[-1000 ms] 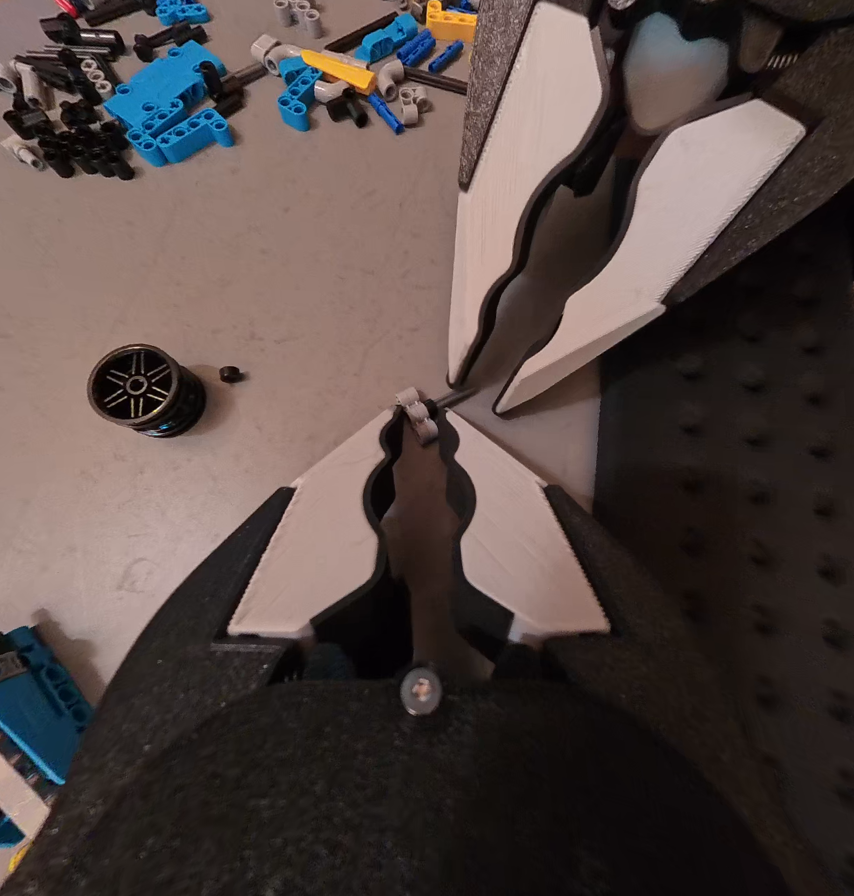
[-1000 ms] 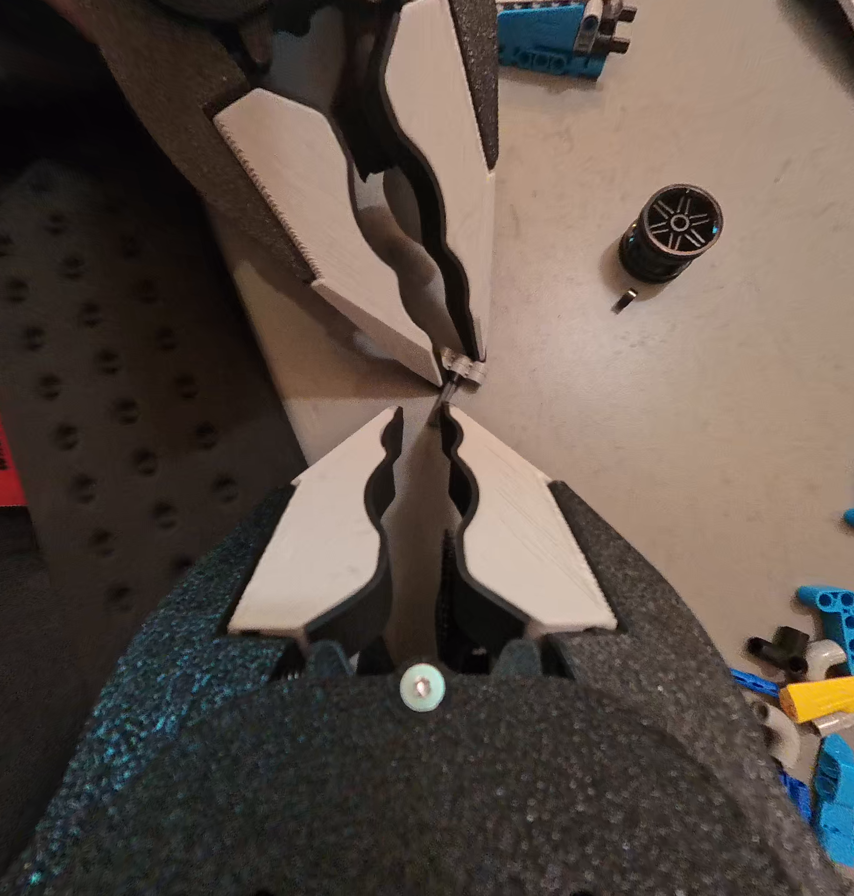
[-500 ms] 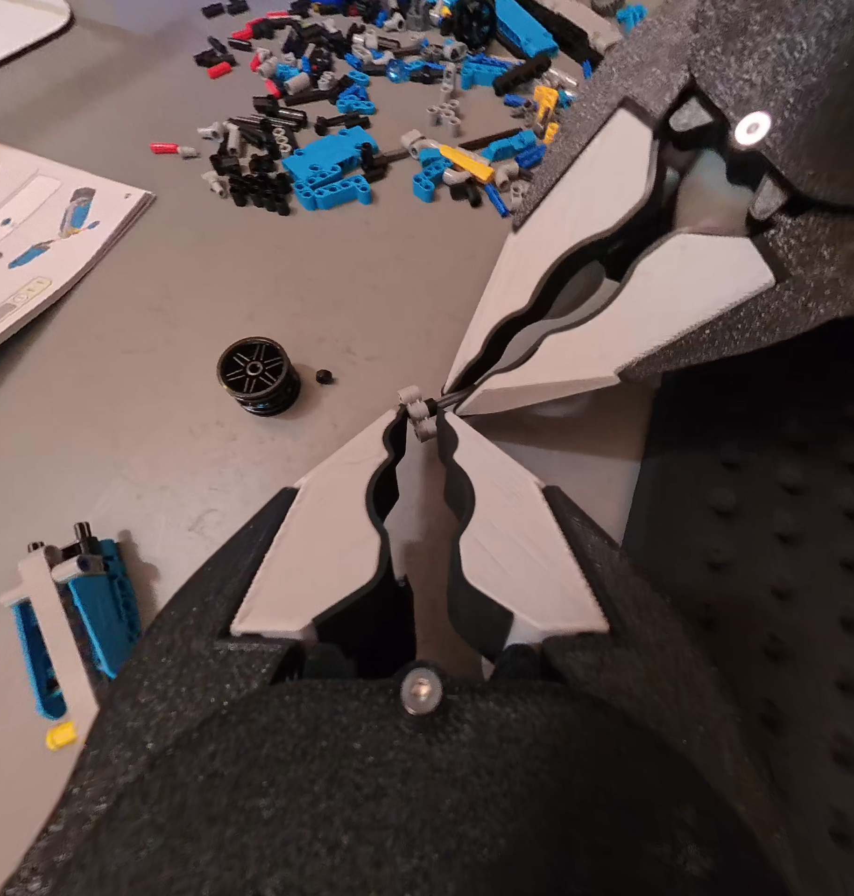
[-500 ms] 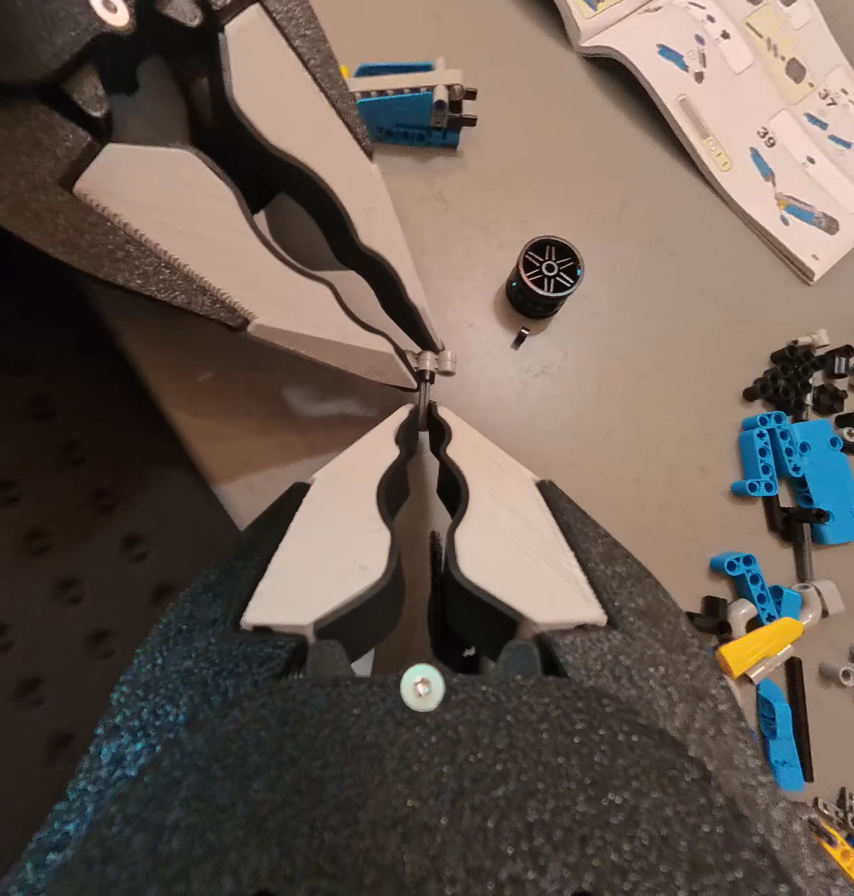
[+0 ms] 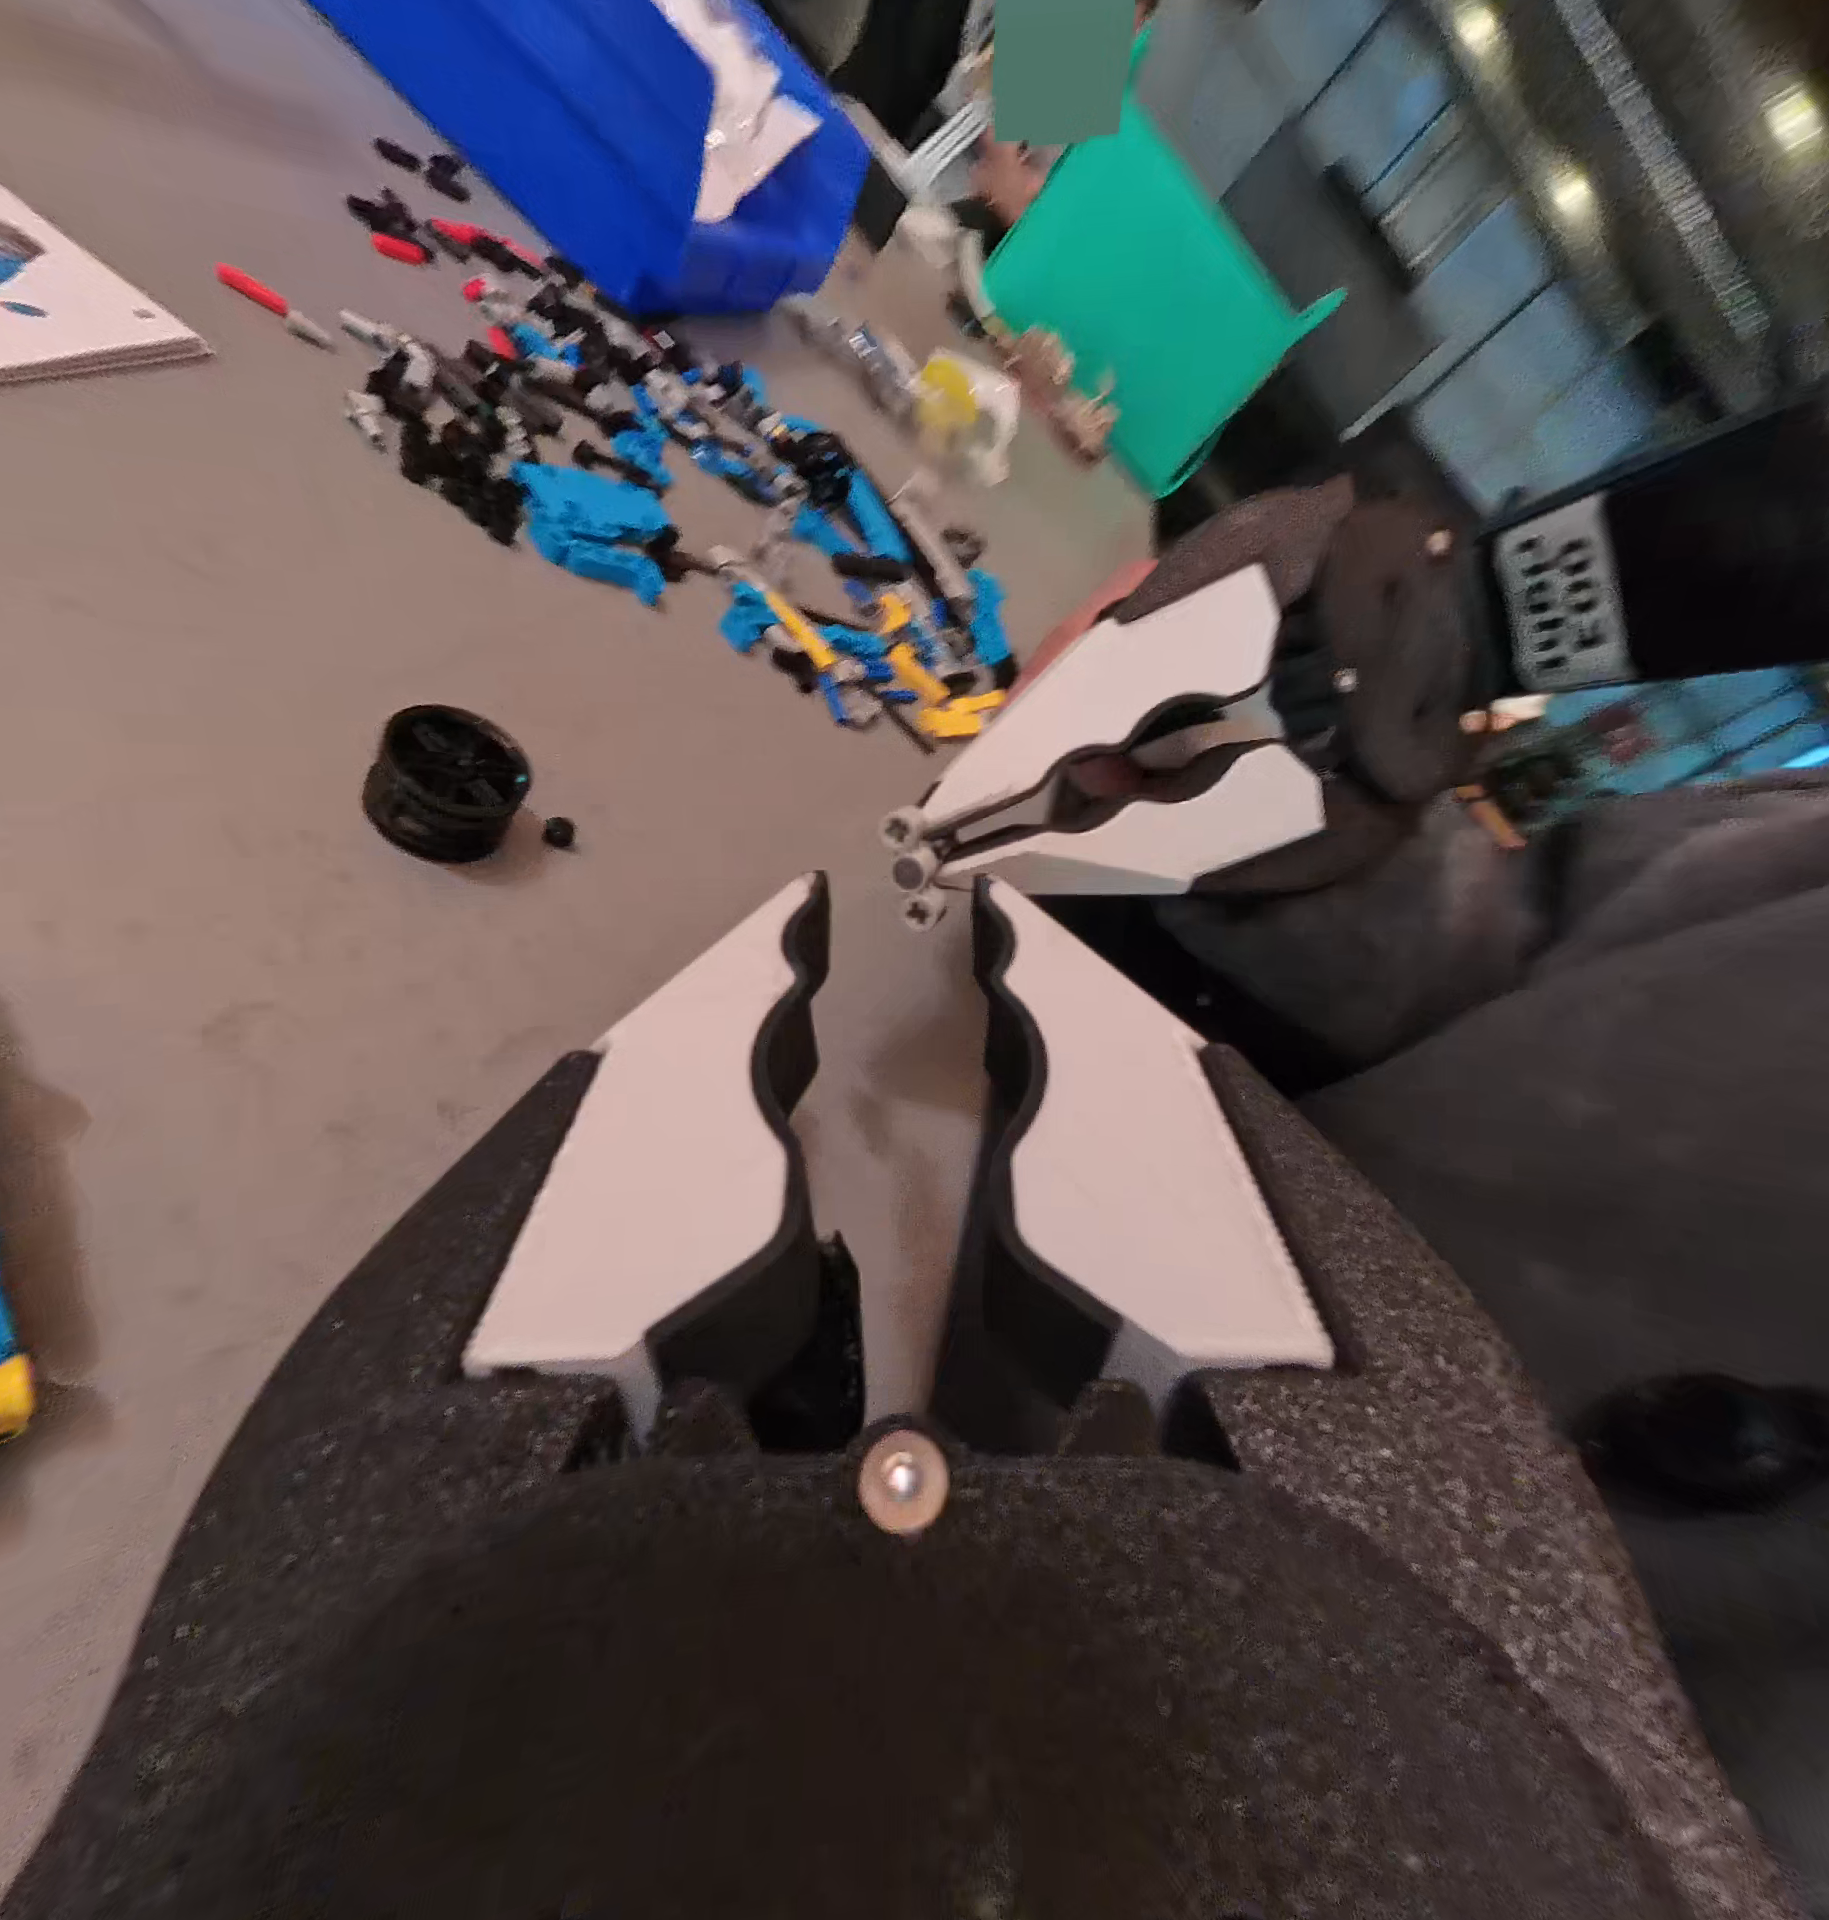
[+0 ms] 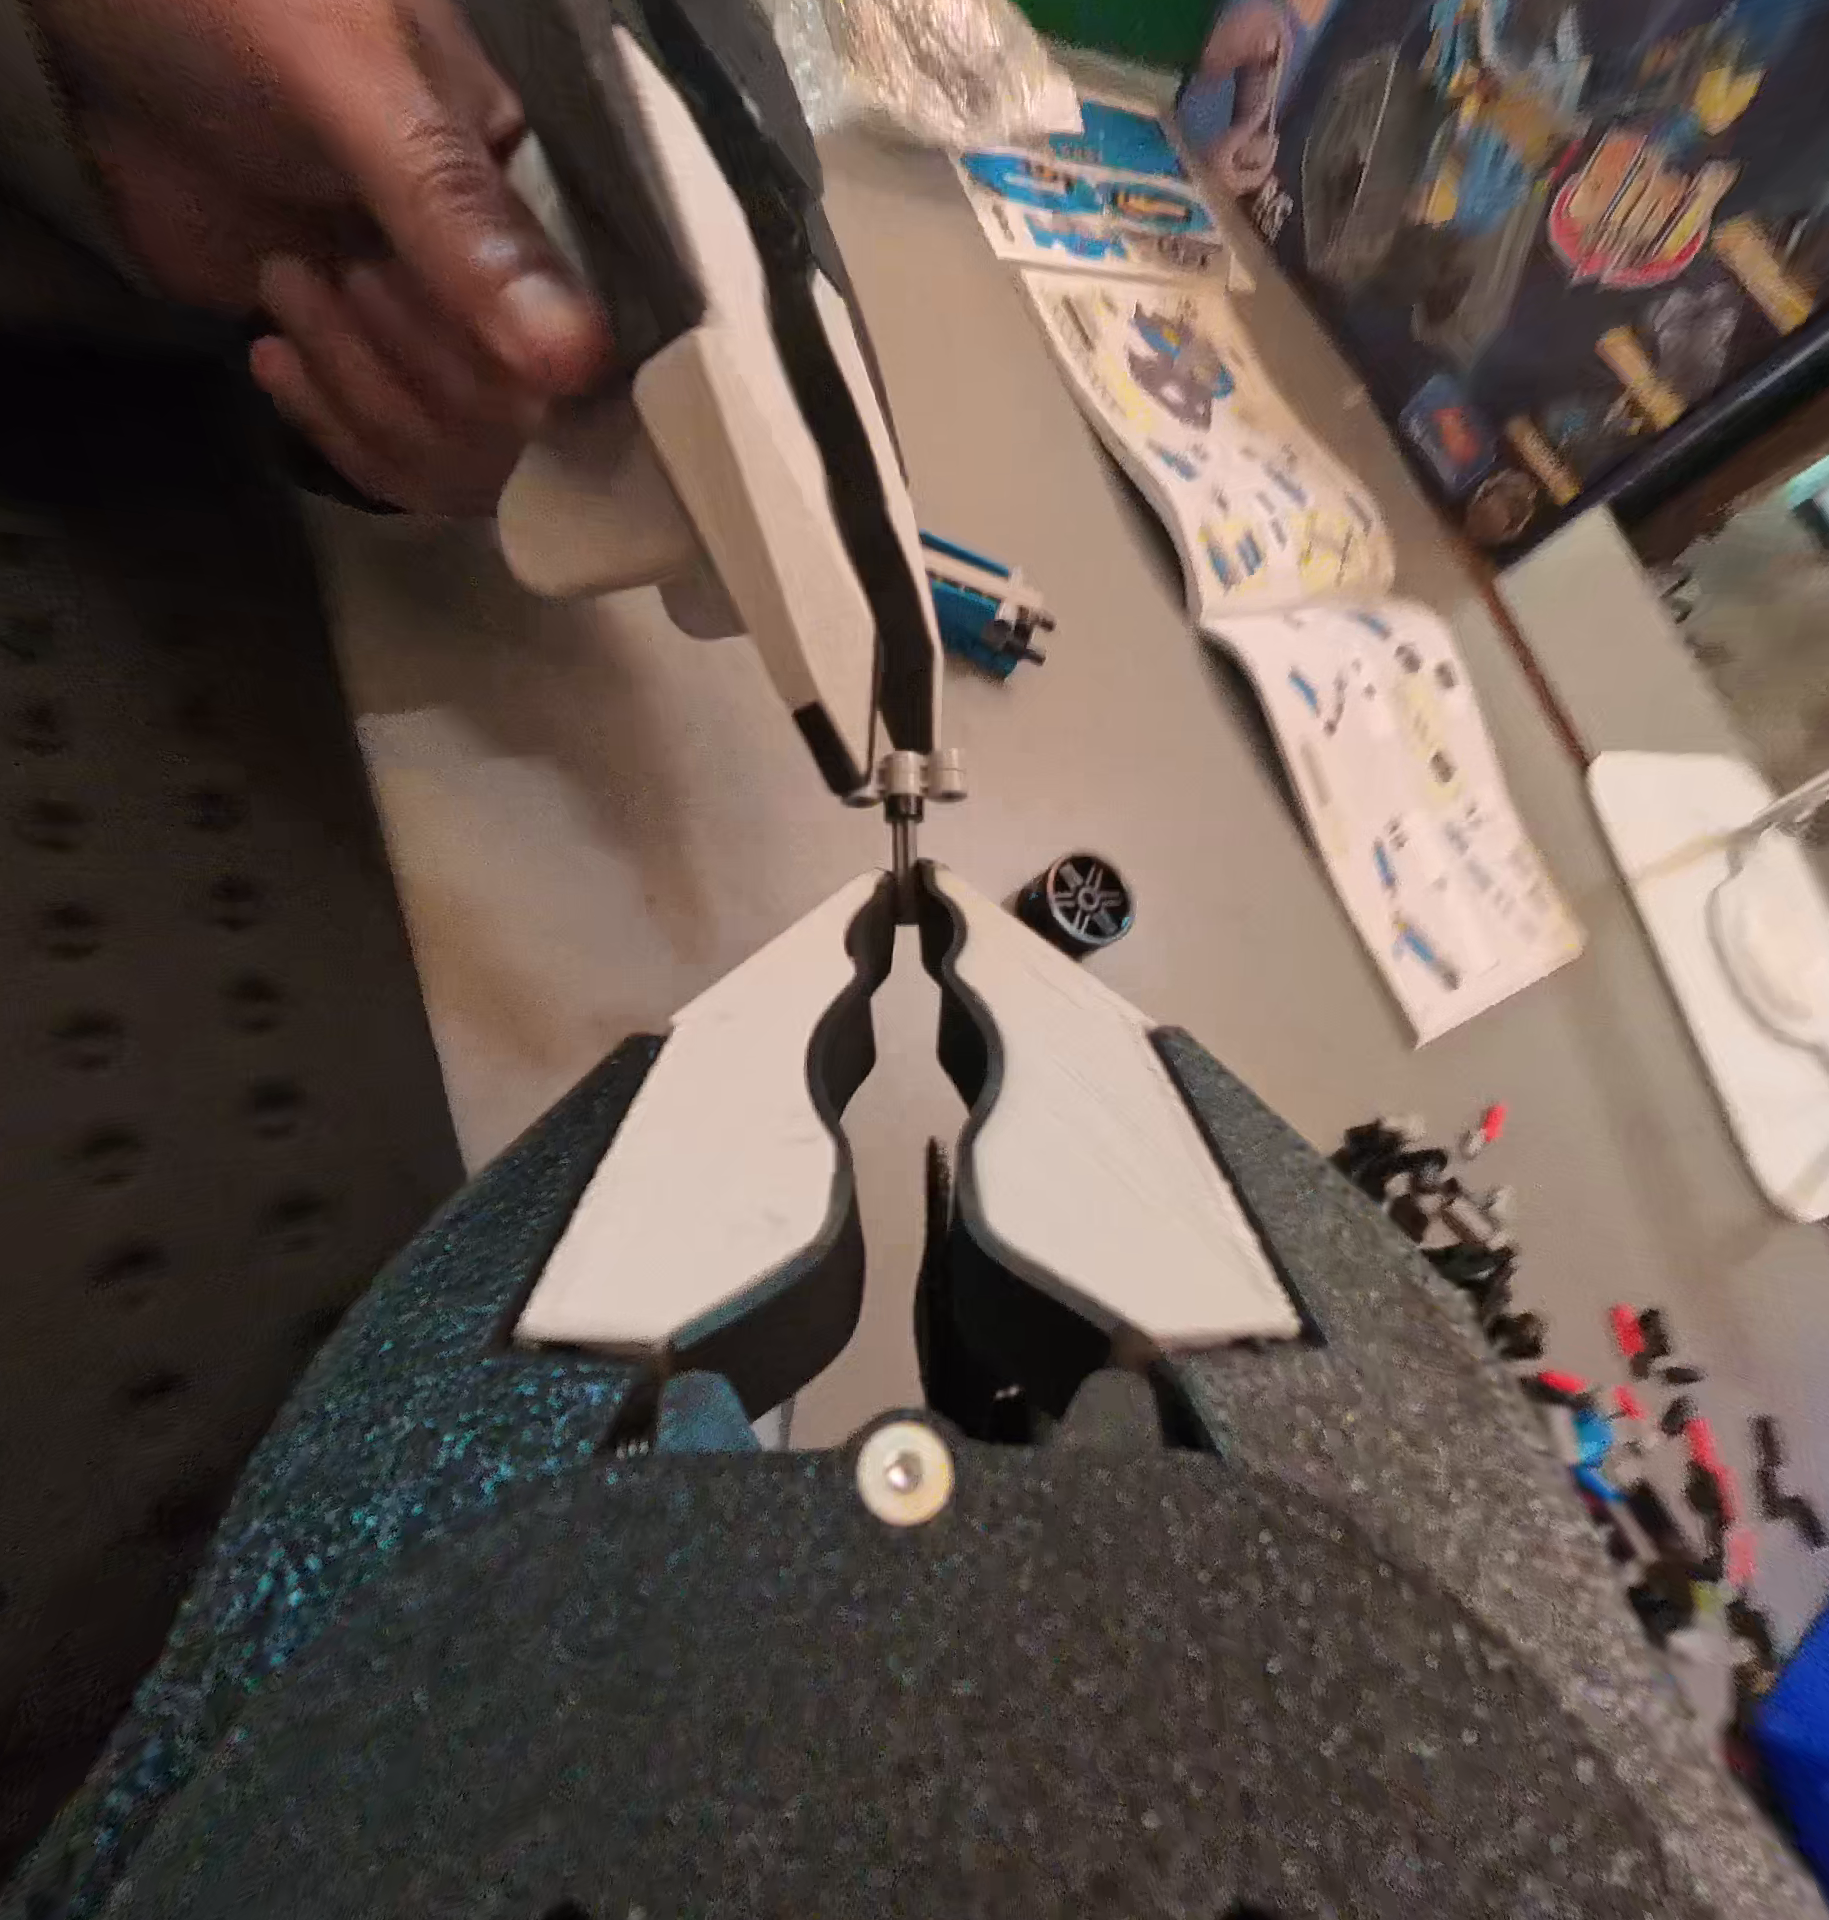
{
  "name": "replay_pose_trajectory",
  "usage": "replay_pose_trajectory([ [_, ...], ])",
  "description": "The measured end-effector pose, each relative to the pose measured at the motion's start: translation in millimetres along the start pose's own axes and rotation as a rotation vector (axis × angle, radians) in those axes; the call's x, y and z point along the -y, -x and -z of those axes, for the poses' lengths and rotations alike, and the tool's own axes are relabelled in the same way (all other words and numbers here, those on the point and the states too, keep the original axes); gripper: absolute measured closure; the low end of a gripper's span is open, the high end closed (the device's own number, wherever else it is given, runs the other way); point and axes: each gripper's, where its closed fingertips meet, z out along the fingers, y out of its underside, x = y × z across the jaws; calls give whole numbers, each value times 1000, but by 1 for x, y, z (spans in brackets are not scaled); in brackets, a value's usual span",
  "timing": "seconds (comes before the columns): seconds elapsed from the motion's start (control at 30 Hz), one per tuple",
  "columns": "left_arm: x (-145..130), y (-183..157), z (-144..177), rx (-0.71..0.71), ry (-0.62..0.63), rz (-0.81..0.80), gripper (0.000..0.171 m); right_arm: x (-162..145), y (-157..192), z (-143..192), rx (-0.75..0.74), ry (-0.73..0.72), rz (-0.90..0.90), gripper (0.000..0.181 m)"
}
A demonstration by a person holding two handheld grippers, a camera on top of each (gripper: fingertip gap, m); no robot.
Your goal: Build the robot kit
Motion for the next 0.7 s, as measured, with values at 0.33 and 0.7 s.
replay_pose_trajectory([
  [0.33, 5, -25, 24, -123, -73, 17, 160, 33, 13, 8, 29, -10, 154, 177],
  [0.7, 14, 4, 56, 74, -150, -73, 165, 29, 30, 28, 157, 84, -233, 127],
])
